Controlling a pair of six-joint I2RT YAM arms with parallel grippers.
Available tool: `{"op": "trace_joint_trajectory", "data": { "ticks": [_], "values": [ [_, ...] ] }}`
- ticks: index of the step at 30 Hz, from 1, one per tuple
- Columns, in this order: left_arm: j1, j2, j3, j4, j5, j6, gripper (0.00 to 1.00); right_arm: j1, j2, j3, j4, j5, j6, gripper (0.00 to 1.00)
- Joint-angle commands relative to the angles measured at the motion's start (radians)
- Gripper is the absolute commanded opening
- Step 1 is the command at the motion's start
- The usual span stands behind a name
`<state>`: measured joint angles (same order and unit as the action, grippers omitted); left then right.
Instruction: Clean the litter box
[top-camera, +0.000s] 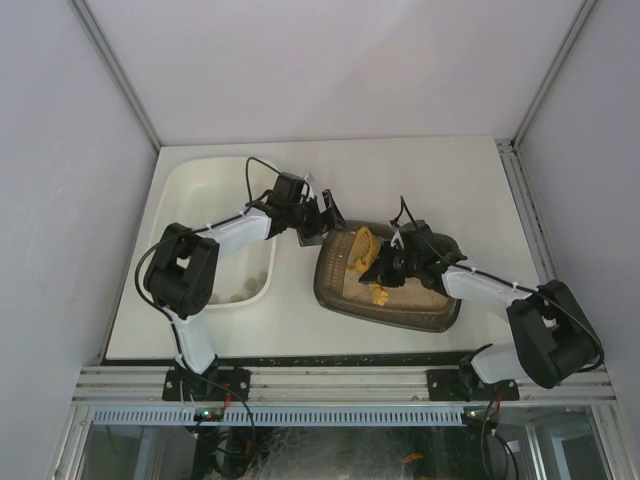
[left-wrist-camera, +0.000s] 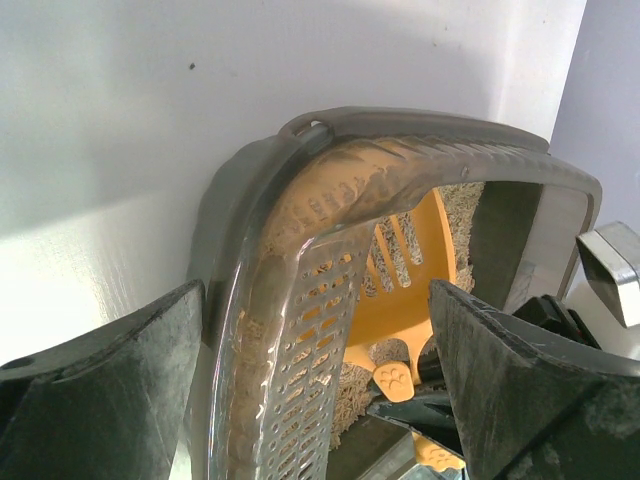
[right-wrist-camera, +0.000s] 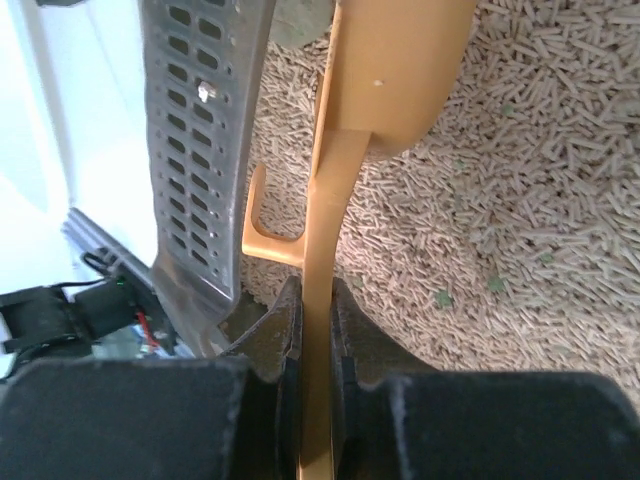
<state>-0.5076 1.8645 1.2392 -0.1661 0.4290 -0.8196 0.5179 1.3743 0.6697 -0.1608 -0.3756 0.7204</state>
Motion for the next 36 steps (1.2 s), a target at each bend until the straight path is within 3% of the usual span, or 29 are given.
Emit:
{"op": "trace_joint_trajectory", "data": {
  "ticks": [1,12,24,36],
  "values": [
    [-0.021,-0.048,-0.003,0.025,0.074,-0.003,0.94,-0.025,0.052,-0.099,0.267,-0.125,0.129,0.0],
    [-0.022,-0.047,-0.005,0.025,0.08,-0.003,0.94,-0.087,0.102,-0.24,0.594,-0.225,0.284,0.0],
    [-0.021,-0.025,0.009,0.012,0.092,-0.017,0.95,-0.206,-0.221,-0.269,0.139,-0.175,0.086,0.0],
    [-0.023,-0.033,0.01,0.001,0.076,0.007,0.95,-0.273,-0.428,-0.269,-0.084,-0.198,-0.011,0.0]
  ]
}}
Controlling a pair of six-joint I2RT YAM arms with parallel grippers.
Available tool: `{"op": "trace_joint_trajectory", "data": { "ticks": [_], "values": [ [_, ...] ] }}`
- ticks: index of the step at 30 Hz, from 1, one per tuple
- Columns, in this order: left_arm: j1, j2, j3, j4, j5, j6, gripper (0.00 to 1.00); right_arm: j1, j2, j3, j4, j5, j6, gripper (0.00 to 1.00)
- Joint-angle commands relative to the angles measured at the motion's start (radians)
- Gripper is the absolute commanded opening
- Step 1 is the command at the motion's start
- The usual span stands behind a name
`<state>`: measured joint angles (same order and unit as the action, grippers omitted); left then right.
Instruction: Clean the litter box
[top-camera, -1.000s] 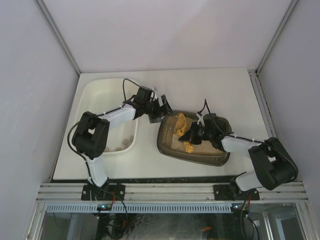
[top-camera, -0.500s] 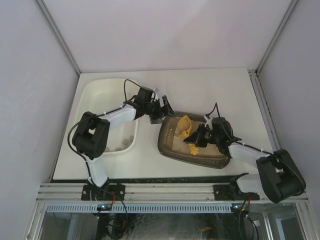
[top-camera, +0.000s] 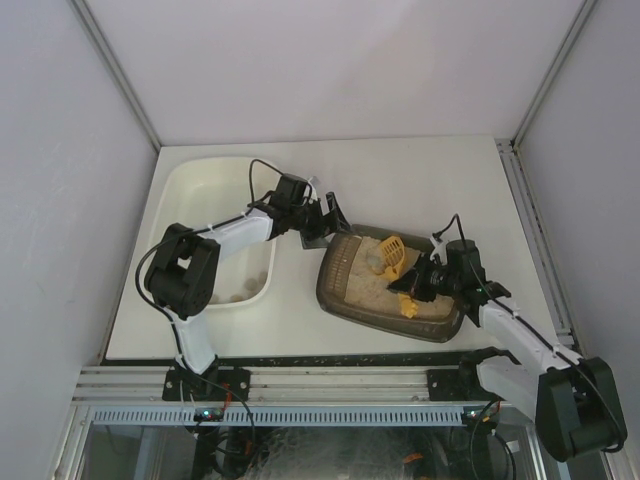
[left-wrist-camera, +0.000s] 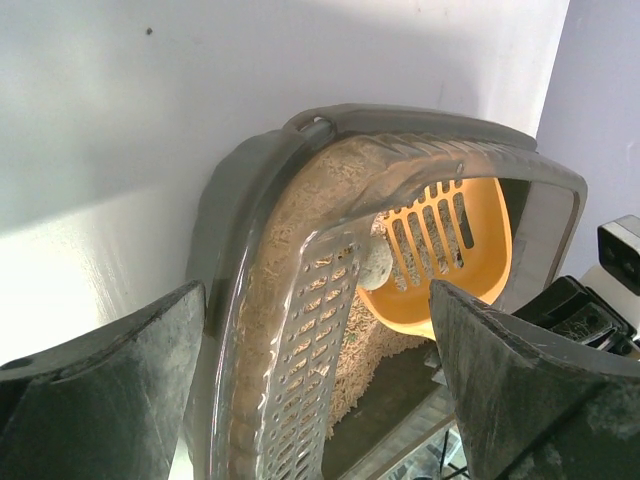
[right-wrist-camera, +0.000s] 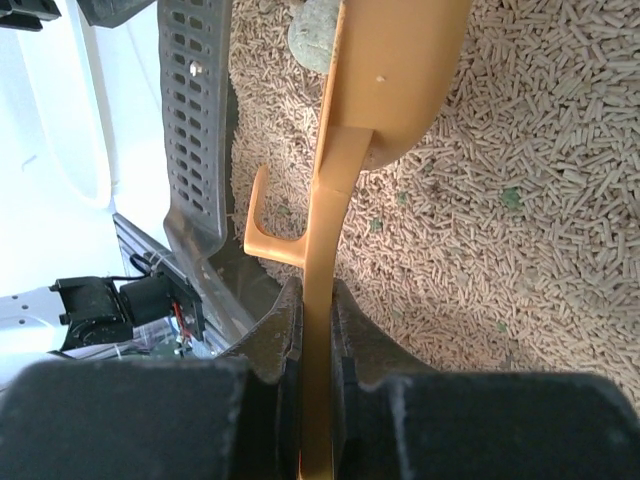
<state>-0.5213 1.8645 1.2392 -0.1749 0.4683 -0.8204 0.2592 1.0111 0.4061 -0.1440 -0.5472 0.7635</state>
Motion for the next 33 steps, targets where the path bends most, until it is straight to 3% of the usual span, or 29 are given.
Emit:
{"op": "trace_joint_trajectory", "data": {
  "ticks": [1,12,18,26,31,33],
  "values": [
    [-0.009,-0.032,0.023,-0.005,0.034,0.022,0.95,-0.017,-0.079,-0.006,-0.104,-0.045,-0.055,0.0],
    [0.004,-0.111,0.13,-0.155,-0.048,0.204,1.0,-0.026,-0.139,0.027,-0.238,-0.222,-0.035,0.0],
    [0.017,-0.182,0.176,-0.28,-0.076,0.337,1.0,-0.027,-0.3,0.019,-0.274,-0.222,-0.017,0.0],
    [0.03,-0.326,0.117,-0.351,-0.077,0.442,1.0,-0.051,-0.529,-0.134,-0.03,-0.246,0.173,0.0],
    [0.03,-0.406,0.082,-0.4,-0.074,0.506,1.0,-0.072,-0.635,-0.298,0.365,-0.292,0.415,0.0],
    [0.056,-0.435,0.068,-0.415,-0.079,0.531,1.0,-0.083,-0.667,-0.326,0.416,-0.292,0.434,0.0]
  ]
}}
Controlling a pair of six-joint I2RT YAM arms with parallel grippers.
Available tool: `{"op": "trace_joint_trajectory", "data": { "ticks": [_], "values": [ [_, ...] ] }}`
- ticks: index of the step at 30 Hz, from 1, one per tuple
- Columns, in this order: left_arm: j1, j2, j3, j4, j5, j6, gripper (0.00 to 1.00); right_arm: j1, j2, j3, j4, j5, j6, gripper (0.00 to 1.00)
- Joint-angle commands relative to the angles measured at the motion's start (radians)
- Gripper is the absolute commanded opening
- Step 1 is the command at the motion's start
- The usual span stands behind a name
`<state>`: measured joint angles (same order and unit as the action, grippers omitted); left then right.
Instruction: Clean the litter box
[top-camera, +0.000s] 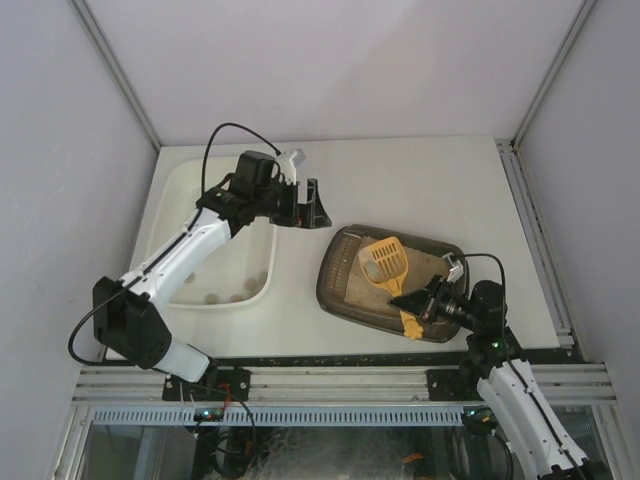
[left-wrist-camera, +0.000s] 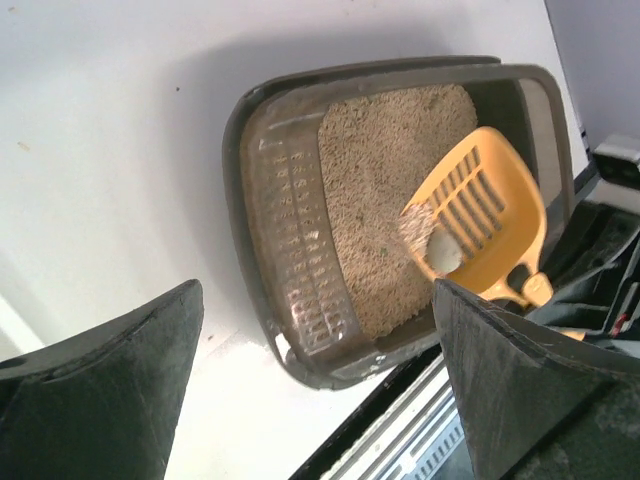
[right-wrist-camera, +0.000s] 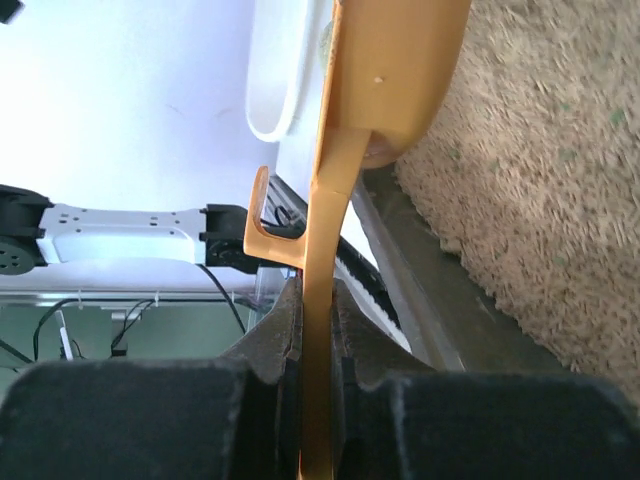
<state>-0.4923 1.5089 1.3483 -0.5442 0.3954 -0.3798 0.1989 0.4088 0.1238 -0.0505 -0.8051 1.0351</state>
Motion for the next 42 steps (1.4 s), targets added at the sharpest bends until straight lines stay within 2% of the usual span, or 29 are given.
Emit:
{"op": "trace_joint_trajectory", "data": {
  "ticks": [1,6,11,15,19,22,25,28,30,33,37,38,42],
  "values": [
    [0.033,-0.09,-0.045,-0.056,-0.008,0.104,1.0,-0.025,-0.082,-0.059,0.338,-0.031,0.17,0.0],
    [0.071,-0.107,-0.06,-0.099,0.003,0.122,1.0,-0.043,-0.164,-0.158,0.459,0.002,0.279,0.0],
    [0.095,-0.119,-0.081,-0.109,-0.033,0.153,1.0,-0.017,-0.23,-0.123,0.305,-0.002,0.207,0.0],
    [0.105,-0.119,-0.094,-0.108,-0.06,0.17,1.0,-0.077,-0.319,-0.096,0.146,0.042,0.163,0.0],
    [0.112,-0.127,-0.107,-0.102,-0.064,0.17,1.0,-0.014,-0.25,-0.072,0.128,0.032,0.117,0.0],
    [0.114,-0.134,-0.113,-0.099,-0.064,0.17,1.0,-0.074,-0.277,-0.04,0.047,0.032,0.074,0.0],
    [0.113,-0.142,-0.123,-0.096,-0.064,0.17,1.0,-0.126,-0.246,-0.064,0.107,0.002,0.12,0.0],
    [0.114,-0.144,-0.129,-0.094,-0.061,0.168,1.0,-0.063,-0.205,-0.039,0.097,0.014,0.088,0.0],
    [0.113,-0.146,-0.133,-0.093,-0.061,0.167,1.0,-0.122,-0.224,-0.018,0.054,-0.008,0.061,0.0],
    [0.114,-0.154,-0.135,-0.092,-0.064,0.167,1.0,-0.24,-0.22,-0.05,0.109,-0.086,0.114,0.0],
    [0.115,-0.157,-0.135,-0.098,-0.059,0.166,1.0,-0.138,-0.165,-0.006,0.054,-0.062,0.052,0.0],
    [0.115,-0.157,-0.136,-0.095,-0.053,0.165,1.0,-0.148,-0.168,-0.005,0.052,-0.072,0.051,0.0],
    [0.115,-0.163,-0.138,-0.084,-0.031,0.155,1.0,-0.301,-0.197,-0.098,0.238,-0.15,0.215,0.0]
  ]
}}
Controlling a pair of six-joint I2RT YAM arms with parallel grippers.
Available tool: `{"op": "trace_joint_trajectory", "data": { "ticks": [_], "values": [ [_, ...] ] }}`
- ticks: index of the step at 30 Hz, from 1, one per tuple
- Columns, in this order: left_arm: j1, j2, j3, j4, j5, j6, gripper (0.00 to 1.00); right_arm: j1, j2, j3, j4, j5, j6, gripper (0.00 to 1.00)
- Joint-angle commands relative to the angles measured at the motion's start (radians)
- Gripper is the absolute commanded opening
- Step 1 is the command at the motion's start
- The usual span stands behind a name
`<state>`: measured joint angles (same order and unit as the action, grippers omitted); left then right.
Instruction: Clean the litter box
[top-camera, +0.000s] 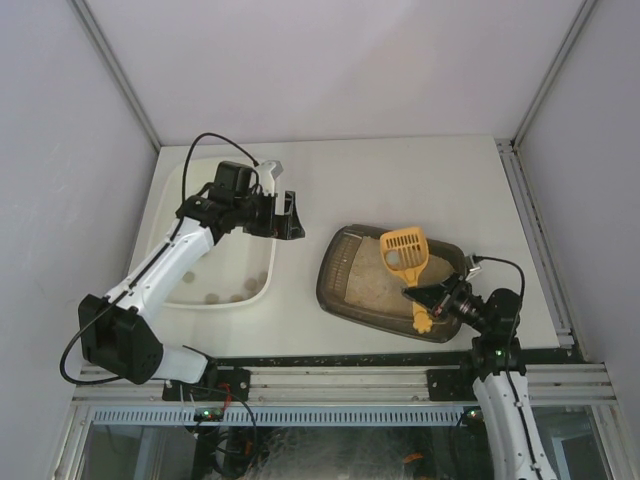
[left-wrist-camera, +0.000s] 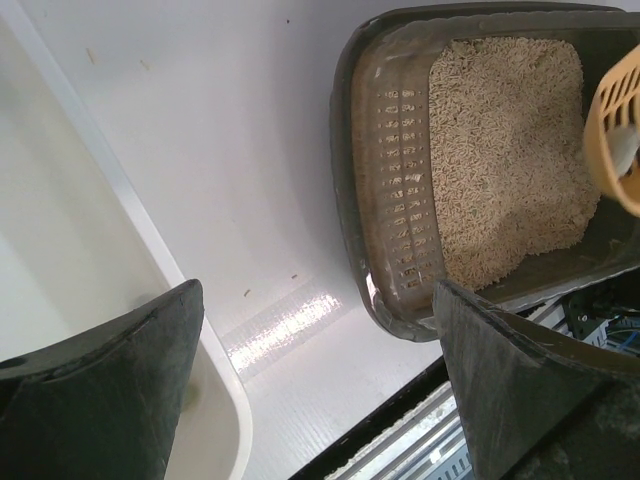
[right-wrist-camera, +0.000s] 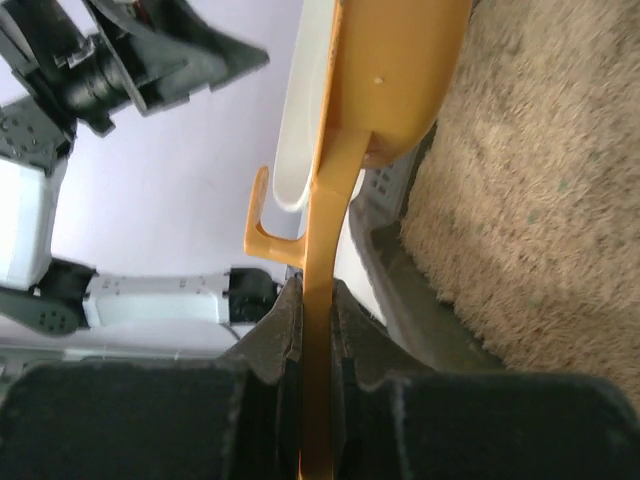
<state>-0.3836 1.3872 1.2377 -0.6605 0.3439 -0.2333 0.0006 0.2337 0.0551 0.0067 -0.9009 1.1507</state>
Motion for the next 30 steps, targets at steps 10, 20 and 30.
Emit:
{"op": "trace_joint_trajectory", "data": {
  "ticks": [10,20,30],
  "values": [
    [0.009,-0.023,0.083,-0.032,-0.142,0.054,1.0,-0.024,0.048,0.088,0.021,-0.012,-0.045,0.0],
    [0.346,0.151,0.709,-0.558,0.076,0.412,1.0,0.266,0.401,0.416,0.018,0.205,-0.13,0.0],
    [0.687,0.095,0.767,-0.697,-0.044,0.456,1.0,0.636,1.105,0.97,0.052,0.37,-0.315,0.0]
  ]
}}
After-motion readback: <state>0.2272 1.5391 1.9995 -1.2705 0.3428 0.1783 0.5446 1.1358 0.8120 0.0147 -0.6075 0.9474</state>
